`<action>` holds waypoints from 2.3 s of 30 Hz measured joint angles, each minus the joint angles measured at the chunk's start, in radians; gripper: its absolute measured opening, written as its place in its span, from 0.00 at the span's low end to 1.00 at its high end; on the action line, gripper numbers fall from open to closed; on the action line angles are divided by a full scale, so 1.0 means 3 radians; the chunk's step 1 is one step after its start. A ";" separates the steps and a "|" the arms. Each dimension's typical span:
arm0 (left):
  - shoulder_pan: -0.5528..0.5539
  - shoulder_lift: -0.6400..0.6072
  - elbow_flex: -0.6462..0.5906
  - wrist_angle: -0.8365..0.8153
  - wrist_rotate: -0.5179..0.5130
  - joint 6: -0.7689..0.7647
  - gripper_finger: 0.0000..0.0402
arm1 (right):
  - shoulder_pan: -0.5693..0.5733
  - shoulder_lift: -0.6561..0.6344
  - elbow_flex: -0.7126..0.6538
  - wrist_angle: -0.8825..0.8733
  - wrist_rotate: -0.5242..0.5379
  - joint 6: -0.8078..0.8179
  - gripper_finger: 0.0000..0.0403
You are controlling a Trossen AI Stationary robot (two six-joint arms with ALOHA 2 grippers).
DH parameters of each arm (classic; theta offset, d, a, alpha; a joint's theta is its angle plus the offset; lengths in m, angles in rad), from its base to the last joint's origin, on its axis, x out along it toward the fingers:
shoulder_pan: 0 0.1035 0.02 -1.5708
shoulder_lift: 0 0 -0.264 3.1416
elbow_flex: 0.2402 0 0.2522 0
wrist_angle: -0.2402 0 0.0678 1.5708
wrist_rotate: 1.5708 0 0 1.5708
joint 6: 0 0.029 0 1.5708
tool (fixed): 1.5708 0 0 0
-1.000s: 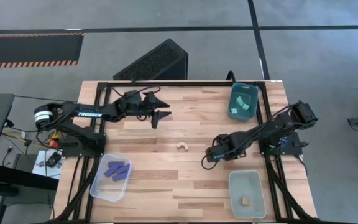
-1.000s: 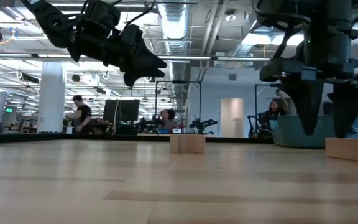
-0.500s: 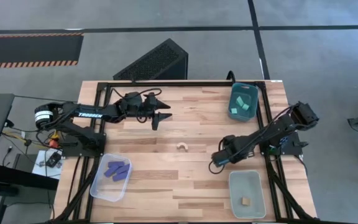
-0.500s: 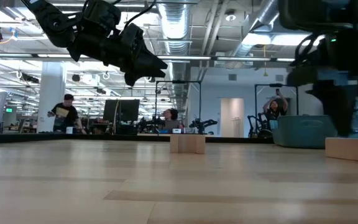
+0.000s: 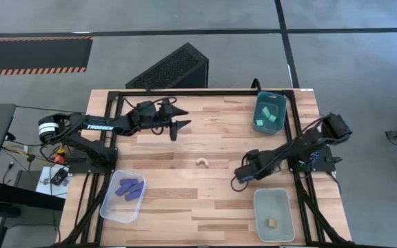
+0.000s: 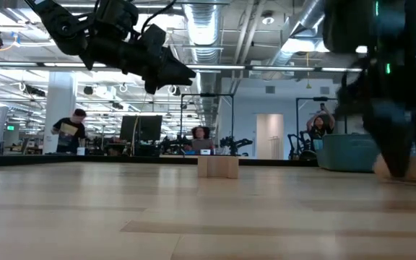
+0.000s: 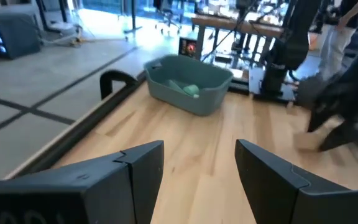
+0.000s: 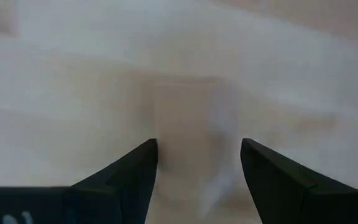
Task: Sort & place blocks by color
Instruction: Put the bottom brown block into the gray bin
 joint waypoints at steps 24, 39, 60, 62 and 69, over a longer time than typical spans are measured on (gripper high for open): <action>-0.0170 -0.0003 0.0005 0.0310 0.0078 -0.0412 0.47 | -0.0087 0.0113 0.0000 0.0553 0.0211 -0.0417 0.28; -0.0394 -0.0003 0.0005 0.0312 -0.0031 -0.0593 0.47 | -0.0142 0.0069 0.0599 -0.0529 0.0669 -0.0845 0.60; -0.0523 -0.0003 0.0004 0.0338 -0.0179 -0.0825 0.47 | -0.0478 -0.0415 -0.0354 0.0806 0.0329 -0.1002 0.72; -0.0526 -0.0003 0.0004 0.0339 -0.0179 -0.0825 0.47 | -0.0451 -0.0448 -0.0358 0.0807 0.0342 -0.1002 0.72; -0.0526 -0.0003 0.0004 0.0338 -0.0179 -0.0820 0.47 | -0.0326 -0.0720 -0.0372 0.0777 0.0500 -0.1493 0.72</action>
